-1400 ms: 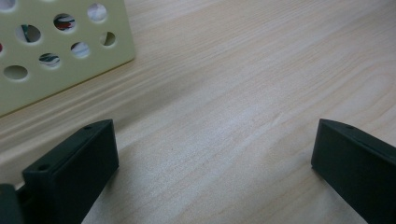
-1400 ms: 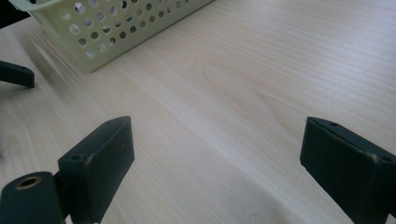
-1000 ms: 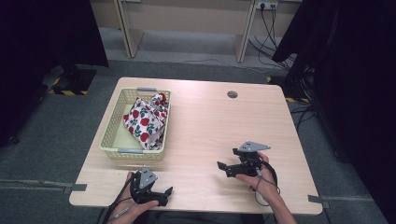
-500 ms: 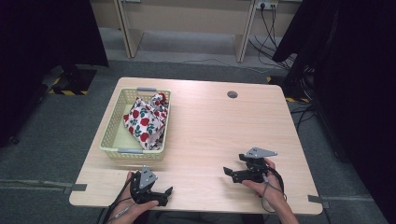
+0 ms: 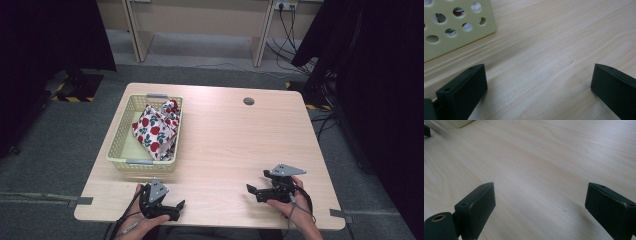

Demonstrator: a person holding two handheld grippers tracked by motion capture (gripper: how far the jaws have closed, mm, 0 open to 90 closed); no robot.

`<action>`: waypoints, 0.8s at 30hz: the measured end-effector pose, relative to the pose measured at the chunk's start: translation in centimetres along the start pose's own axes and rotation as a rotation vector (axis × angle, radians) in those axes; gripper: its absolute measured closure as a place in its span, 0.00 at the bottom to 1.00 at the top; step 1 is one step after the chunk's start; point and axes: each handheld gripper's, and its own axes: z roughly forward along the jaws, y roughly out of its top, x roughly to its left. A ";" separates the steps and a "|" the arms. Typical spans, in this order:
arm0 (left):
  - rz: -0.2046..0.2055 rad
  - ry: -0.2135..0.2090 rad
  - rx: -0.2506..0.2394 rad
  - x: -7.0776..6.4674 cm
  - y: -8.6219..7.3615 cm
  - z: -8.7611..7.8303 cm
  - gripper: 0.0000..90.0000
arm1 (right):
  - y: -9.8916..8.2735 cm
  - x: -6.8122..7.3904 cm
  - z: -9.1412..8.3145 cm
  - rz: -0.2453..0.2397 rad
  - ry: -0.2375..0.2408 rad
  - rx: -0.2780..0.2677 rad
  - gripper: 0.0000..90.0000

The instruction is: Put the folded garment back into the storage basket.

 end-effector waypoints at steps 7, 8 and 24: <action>0.000 0.000 0.000 0.0 0.0 0.0 0.00 | -0.5 0.1 -0.1 0.004 0.000 0.009 0.11; 0.000 0.000 0.000 0.0 0.0 0.0 0.00 | -0.6 0.1 -0.2 0.006 0.000 0.010 0.11; -0.001 0.000 -0.001 0.0 0.0 0.0 0.00 | -1.6 0.3 -1.4 0.025 -0.023 0.037 0.09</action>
